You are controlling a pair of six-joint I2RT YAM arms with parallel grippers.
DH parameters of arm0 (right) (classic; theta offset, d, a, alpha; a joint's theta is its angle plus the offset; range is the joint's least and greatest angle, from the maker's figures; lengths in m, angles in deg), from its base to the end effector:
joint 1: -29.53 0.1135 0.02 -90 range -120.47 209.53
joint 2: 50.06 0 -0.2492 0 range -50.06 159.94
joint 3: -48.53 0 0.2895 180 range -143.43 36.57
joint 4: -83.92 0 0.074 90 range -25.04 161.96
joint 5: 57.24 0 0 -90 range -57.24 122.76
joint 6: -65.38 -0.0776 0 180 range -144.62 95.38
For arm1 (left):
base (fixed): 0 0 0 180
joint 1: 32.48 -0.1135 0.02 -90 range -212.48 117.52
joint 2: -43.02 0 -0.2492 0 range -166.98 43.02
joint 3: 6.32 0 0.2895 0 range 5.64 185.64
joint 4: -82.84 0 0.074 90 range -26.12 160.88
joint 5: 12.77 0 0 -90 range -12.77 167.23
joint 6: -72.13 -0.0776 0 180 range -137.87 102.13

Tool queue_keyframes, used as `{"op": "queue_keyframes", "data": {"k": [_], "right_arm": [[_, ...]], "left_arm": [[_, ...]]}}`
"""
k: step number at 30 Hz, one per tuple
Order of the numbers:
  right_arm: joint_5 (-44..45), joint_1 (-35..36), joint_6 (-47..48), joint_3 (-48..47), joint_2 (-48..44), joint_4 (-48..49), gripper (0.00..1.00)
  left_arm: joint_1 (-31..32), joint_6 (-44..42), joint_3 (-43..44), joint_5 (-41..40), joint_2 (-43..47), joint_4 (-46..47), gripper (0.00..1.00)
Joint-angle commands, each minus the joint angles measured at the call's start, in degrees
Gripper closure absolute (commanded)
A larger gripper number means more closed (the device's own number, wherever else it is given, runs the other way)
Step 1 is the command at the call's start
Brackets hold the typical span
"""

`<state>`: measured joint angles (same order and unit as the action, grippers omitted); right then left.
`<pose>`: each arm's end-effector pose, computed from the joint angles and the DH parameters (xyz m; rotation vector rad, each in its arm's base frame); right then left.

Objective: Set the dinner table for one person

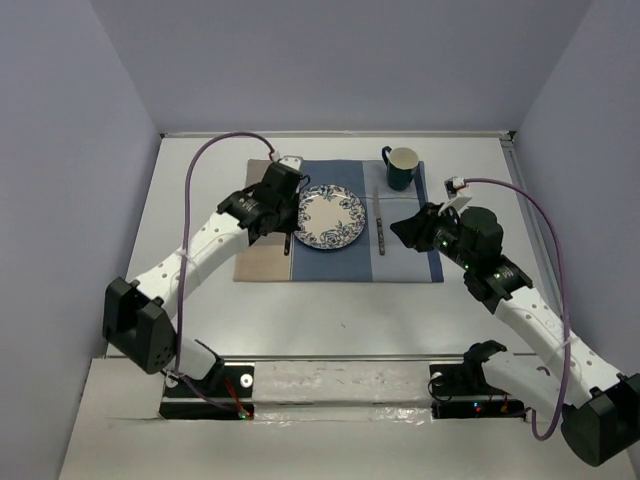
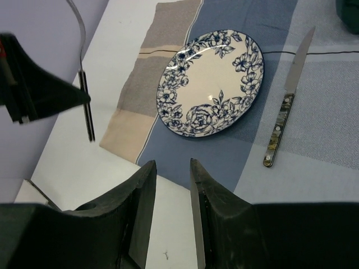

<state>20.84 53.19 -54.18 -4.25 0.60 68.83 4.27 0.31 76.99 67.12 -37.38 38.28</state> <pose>0.2660 0.1340 0.2833 -0.0589 1.8734 0.8402 0.3126 -0.2164 0.2740 0.2810 2.2846 -0.2957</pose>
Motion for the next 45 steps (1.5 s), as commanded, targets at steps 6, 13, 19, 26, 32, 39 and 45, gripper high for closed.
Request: {"op": "queue_keyframes", "data": {"k": [6,13,19,26,32,39,45], "right_arm": [[-1.0,-0.2,0.8,2.1,2.7,6.1,0.64],[-0.3,-0.2,0.8,2.5,2.8,6.1,0.64],[-0.9,-0.2,0.6,2.6,3.8,6.5,0.65],[0.4,-0.2,0.7,3.2,3.0,6.8,0.65],[-0.3,-0.2,0.6,3.1,4.1,7.2,0.65],[-0.5,-0.2,0.8,3.2,4.5,7.3,0.65],[-0.6,-0.2,0.8,3.1,5.1,7.3,0.65]], "left_arm": [[-8.5,-7.4,12.4,-3.2,-17.2,0.0,1.0],[-12.1,-8.2,12.0,-0.7,-23.7,2.7,1.0],[-12.8,-8.7,9.7,0.1,-25.8,4.6,1.0],[-14.2,-9.2,9.9,1.3,-28.4,5.7,1.0],[-14.3,-9.3,10.2,2.5,-30.3,6.4,1.0],[-14.3,-9.6,10.6,2.6,-32.0,6.7,1.0],[-14.6,-9.2,10.3,2.6,-33.2,6.8,0.83]]}}
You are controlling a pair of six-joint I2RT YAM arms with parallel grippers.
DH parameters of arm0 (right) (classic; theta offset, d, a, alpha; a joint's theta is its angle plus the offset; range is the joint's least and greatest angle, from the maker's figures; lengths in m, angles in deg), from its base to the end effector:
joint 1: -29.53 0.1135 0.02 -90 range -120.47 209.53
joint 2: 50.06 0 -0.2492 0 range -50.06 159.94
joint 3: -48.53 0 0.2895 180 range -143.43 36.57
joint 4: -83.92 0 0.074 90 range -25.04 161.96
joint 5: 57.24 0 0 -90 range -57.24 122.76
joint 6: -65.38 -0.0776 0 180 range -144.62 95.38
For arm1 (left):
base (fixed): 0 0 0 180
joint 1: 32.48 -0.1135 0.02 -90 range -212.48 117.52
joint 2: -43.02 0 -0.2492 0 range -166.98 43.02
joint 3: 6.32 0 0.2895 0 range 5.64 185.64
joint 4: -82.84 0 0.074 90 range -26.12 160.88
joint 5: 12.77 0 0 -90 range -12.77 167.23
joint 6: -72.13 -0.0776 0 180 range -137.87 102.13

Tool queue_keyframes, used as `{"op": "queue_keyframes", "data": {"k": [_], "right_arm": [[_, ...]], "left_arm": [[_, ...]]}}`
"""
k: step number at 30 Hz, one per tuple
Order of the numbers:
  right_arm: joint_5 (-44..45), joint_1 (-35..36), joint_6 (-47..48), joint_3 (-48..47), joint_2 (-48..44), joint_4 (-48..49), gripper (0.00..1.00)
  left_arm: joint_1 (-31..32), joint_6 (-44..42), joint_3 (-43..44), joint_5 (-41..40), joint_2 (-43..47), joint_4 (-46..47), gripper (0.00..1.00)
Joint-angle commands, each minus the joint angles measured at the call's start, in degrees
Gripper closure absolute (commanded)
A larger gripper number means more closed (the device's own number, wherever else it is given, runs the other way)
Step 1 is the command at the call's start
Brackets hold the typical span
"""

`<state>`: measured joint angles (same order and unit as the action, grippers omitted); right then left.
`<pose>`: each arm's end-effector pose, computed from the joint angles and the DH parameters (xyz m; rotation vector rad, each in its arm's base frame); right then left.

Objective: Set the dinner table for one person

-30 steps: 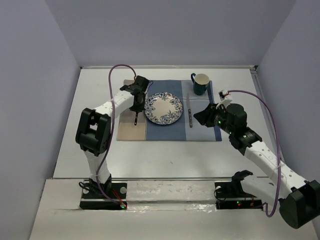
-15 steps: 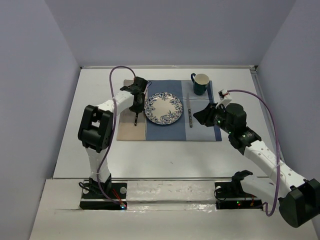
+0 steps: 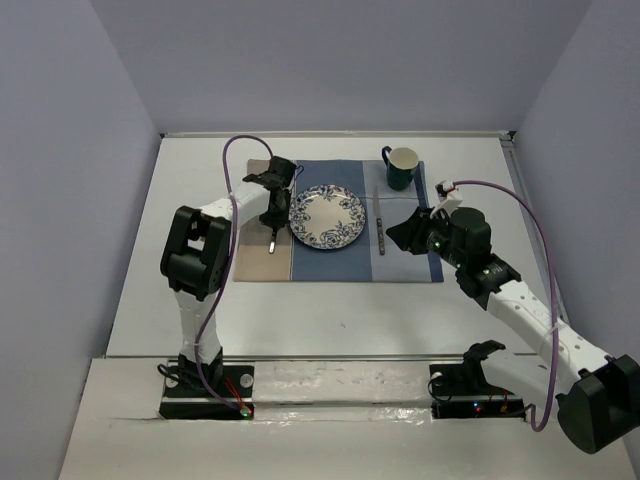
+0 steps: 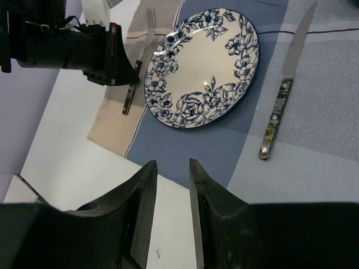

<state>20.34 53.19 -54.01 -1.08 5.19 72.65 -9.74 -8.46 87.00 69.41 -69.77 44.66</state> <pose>0.2767 0.1394 0.2462 -0.0593 1.9447 0.8307 0.4377 -0.1720 0.1193 0.2469 2.5510 -0.0375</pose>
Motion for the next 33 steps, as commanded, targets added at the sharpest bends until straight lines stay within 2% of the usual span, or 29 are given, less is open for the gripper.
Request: {"op": "queue_keyframes", "data": {"k": [1,5,8,18,21,23,27,29,30,31,33], "right_arm": [[-0.1,-0.2,0.6,-0.1,0.5,3.6,0.65],[0.0,-0.2,0.6,0.0,0.5,3.5,0.65],[0.1,-0.2,0.6,0.1,0.6,3.6,0.65],[0.7,-0.2,0.9,0.3,0.3,3.6,0.65],[0.8,-0.2,1.0,0.3,0.4,3.6,0.65],[0.8,-0.2,1.3,0.3,0.4,3.5,0.65],[0.9,-0.2,1.7,0.4,0.0,3.6,0.65],[0.2,-0.2,2.0,0.4,-0.6,3.6,0.65],[-0.9,-0.2,2.1,0.1,-1.1,3.3,0.65],[-1.2,-0.2,2.4,0.0,-2.0,3.0,0.65],[-0.9,-0.2,3.1,-0.6,-5.4,1.8,0.64]], "left_arm": [[-0.6,-0.4,0.3,-0.2,-0.8,0.5,0.74],[-0.6,-0.3,0.0,-0.8,-0.6,0.3,0.53],[-0.6,-0.1,0.0,-1.5,-0.2,-0.1,0.45],[-0.7,0.8,-1.0,-3.0,4.2,0.4,0.38],[-0.7,1.6,-1.6,-3.3,9.2,1.0,0.35],[-0.7,2.5,-2.3,-3.4,12.3,1.9,0.29],[-0.6,3.4,-6.6,-1.9,23.5,8.8,0.22],[-0.6,3.5,-11.2,1.0,31.9,12.1,0.19],[-0.6,3.5,-14.3,2.0,37.5,14.9,0.12],[-0.6,3.3,-15.6,2.7,40.2,15.8,0.01],[-0.5,3.2,-18.2,4.6,44.9,17.0,0.01]]}}
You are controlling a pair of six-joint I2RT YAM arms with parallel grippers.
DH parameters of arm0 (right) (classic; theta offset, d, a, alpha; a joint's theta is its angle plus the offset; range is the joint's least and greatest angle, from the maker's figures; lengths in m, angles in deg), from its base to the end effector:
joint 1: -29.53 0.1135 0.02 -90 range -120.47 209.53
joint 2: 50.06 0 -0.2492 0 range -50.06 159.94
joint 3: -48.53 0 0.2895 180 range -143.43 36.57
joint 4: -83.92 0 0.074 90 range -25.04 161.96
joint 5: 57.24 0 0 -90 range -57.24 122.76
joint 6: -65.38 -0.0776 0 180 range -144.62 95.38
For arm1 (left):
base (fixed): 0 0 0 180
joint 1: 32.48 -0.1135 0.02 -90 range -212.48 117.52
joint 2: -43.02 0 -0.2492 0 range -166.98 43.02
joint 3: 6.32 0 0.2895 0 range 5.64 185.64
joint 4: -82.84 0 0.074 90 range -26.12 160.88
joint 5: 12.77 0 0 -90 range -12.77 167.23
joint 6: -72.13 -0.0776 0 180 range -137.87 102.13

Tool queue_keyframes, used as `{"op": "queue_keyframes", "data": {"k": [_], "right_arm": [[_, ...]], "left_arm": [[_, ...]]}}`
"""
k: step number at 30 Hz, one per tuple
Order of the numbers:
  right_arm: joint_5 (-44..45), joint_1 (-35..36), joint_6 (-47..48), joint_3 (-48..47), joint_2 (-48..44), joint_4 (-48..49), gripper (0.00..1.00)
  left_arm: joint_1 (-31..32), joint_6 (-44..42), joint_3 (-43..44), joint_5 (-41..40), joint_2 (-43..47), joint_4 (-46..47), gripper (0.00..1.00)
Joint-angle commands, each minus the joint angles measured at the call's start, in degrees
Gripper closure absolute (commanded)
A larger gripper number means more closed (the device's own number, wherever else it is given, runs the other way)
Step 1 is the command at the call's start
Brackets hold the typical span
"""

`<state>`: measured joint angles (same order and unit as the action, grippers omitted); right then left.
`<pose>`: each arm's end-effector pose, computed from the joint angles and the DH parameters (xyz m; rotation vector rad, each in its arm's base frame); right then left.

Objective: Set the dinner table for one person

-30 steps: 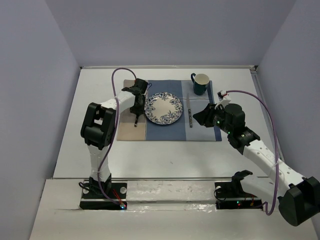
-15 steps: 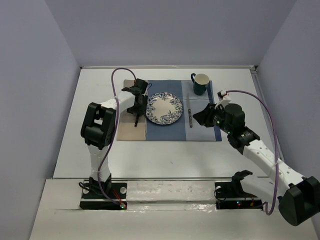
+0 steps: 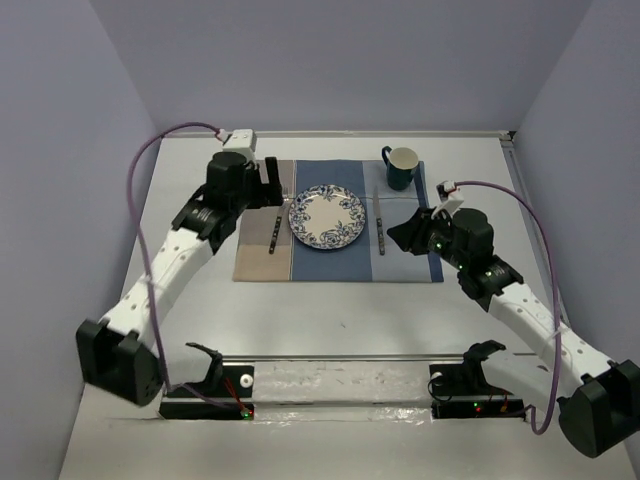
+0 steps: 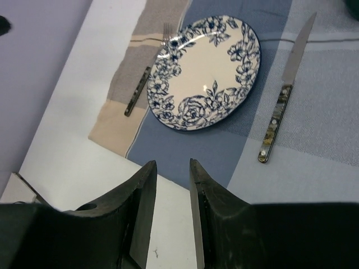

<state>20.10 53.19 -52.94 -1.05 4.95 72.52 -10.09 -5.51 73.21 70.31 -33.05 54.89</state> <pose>0.2758 0.1394 0.2469 -0.0805 1.9403 0.8225 0.3609 -0.1385 0.3102 0.0975 2.0027 -0.2693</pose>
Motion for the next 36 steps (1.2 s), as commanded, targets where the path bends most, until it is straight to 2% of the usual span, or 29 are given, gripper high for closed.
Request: {"op": "queue_keyframes", "data": {"k": [1,3,4,5,6,8,9,10,15,18,20,23,28,36], "right_arm": [[0.4,-0.2,2.3,-0.8,-6.5,1.5,0.63],[1.1,-0.2,2.7,-1.0,-10.3,0.8,0.56],[1.8,-0.2,2.4,-1.0,-11.5,0.7,0.42],[2.1,-0.2,2.0,-1.0,-12.5,0.7,0.34],[2.7,-0.2,1.8,-1.0,-14.1,0.8,0.21],[3.6,-0.2,1.0,-1.1,-15.4,0.9,0.11],[4.1,-0.2,0.6,-1.1,-16.4,1.1,0.02],[4.7,-0.2,0.5,-1.2,-16.9,1.4,0.0],[8.4,-0.2,2.3,-2.7,-19.1,2.0,0.0],[10.3,-0.2,6.2,-4.0,-18.6,0.1,0.0],[16.4,-0.2,6.5,-5.5,-19.1,-4.0,0.0],[19.0,-0.2,7.6,-6.8,-21.6,-6.1,0.0],[20.0,-0.2,7.0,-7.1,-25.3,-5.7,0.0],[19.0,-0.2,5.2,-6.5,-24.7,-5.0,0.0]], "left_arm": [[-0.2,0.2,-7.1,4.4,12.9,7.0,0.01],[-0.2,0.3,-9.7,4.6,17.8,7.9,0.01],[-0.2,0.3,-12.4,4.4,22.6,8.3,0.01],[-0.2,0.4,-13.6,4.0,24.9,8.6,0.01],[-0.2,0.4,-15.8,3.6,29.5,9.2,0.01],[-0.2,0.4,-18.0,2.5,34.0,10.4,0.01],[-0.2,0.5,-19.0,2.1,38.1,11.5,0.01],[-0.2,0.6,-20.8,1.6,39.9,12.0,0.01],[-0.2,-0.4,-26.6,1.6,48.5,15.5,0.01],[-0.2,-1.0,-29.2,2.2,50.0,17.2,0.01],[-0.2,-1.1,-29.2,2.7,50.8,16.9,0.01],[-0.2,-1.3,-29.6,3.5,52.1,17.1,0.01],[-0.3,-1.9,-30.0,5.2,54.3,17.7,0.01],[-0.3,-2.9,-30.0,6.6,56.6,17.6,0.01]]}}
